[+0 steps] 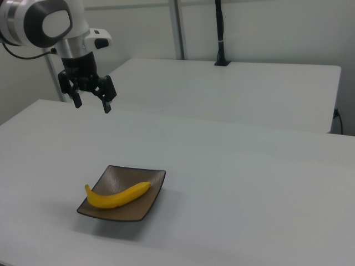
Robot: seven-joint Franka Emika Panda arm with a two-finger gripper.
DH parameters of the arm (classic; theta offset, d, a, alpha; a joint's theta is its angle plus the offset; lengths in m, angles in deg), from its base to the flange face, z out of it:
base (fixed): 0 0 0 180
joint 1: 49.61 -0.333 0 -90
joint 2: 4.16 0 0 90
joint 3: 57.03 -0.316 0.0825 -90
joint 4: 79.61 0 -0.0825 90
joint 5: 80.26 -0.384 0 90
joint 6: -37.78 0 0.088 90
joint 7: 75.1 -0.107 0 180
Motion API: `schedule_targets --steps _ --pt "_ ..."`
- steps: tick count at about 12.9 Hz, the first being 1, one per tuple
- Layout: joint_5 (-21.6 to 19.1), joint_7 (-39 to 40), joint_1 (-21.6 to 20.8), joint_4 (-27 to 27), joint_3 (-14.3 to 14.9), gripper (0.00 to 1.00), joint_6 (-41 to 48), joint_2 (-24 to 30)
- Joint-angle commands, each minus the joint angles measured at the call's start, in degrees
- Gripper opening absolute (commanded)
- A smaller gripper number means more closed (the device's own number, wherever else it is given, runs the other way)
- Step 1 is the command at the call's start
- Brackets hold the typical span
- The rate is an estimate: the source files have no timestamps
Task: Bananas placed on a ceramic plate
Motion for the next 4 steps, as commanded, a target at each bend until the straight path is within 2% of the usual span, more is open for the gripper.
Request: schedule_targets --steps 1,4 --pt "0.76 1.72 -0.62 0.65 0.48 1.0 -0.27 -0.69" --pt "0.95 1.19 -0.71 0.57 0.04 1.0 -1.33 -0.78"
